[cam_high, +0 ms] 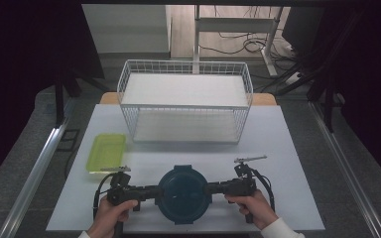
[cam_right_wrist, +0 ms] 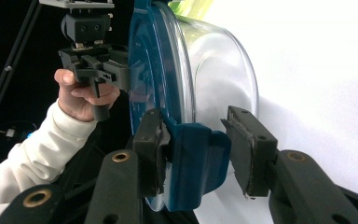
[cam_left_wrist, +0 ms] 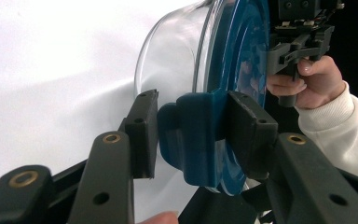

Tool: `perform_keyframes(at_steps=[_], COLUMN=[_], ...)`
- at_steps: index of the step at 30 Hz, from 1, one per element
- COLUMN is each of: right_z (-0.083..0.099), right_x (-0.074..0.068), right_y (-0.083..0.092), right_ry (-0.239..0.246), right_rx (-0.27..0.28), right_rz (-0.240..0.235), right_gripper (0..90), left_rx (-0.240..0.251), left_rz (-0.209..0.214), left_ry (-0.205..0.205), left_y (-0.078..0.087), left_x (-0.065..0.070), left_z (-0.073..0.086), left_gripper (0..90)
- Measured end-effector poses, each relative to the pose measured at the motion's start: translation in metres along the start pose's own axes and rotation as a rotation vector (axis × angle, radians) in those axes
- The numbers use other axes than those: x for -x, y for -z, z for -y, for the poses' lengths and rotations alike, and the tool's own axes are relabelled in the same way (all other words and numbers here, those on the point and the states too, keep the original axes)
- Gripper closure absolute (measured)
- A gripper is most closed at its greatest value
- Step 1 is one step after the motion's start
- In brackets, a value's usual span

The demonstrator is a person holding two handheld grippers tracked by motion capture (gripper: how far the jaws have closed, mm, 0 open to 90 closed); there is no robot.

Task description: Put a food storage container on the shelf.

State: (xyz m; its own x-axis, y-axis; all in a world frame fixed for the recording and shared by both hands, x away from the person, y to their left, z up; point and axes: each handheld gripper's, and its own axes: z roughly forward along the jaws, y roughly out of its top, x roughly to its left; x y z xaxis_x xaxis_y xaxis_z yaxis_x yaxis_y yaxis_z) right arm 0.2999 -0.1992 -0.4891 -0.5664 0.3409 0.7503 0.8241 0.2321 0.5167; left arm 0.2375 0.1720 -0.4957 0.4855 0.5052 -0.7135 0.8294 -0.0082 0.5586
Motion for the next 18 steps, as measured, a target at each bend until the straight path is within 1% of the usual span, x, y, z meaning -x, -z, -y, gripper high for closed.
perform_keyframes(at_steps=[2, 6, 8, 9, 14, 18], right_z=[-0.004, -0.012, -0.017, -0.02, -0.039, -0.056], right_x=[-0.002, -0.006, -0.008, -0.008, -0.017, -0.024], right_y=[0.001, 0.006, 0.009, 0.01, 0.018, 0.024], right_ry=[0.013, 0.03, 0.042, 0.046, 0.082, 0.112], right_rx=[0.006, 0.024, 0.035, 0.038, 0.063, 0.081], right_rz=[0.006, 0.013, 0.019, 0.021, 0.033, 0.035], right_gripper=[58.0, 57.9, 57.9, 57.9, 57.9, 57.9], left_rx=[0.006, 0.006, 0.006, 0.006, 0.024, 0.039], left_rz=[-0.002, -0.002, -0.003, -0.006, -0.009, -0.018], left_ry=[-0.008, -0.036, -0.053, -0.068, -0.105, -0.145], left_y=[0.001, 0.001, 0.002, 0.002, 0.007, 0.014], left_x=[0.001, 0.003, 0.005, 0.007, 0.014, 0.021], left_z=[-0.005, -0.019, -0.028, -0.035, -0.057, -0.079], left_gripper=[56.7, 56.7, 56.8, 56.8, 56.8, 56.8])
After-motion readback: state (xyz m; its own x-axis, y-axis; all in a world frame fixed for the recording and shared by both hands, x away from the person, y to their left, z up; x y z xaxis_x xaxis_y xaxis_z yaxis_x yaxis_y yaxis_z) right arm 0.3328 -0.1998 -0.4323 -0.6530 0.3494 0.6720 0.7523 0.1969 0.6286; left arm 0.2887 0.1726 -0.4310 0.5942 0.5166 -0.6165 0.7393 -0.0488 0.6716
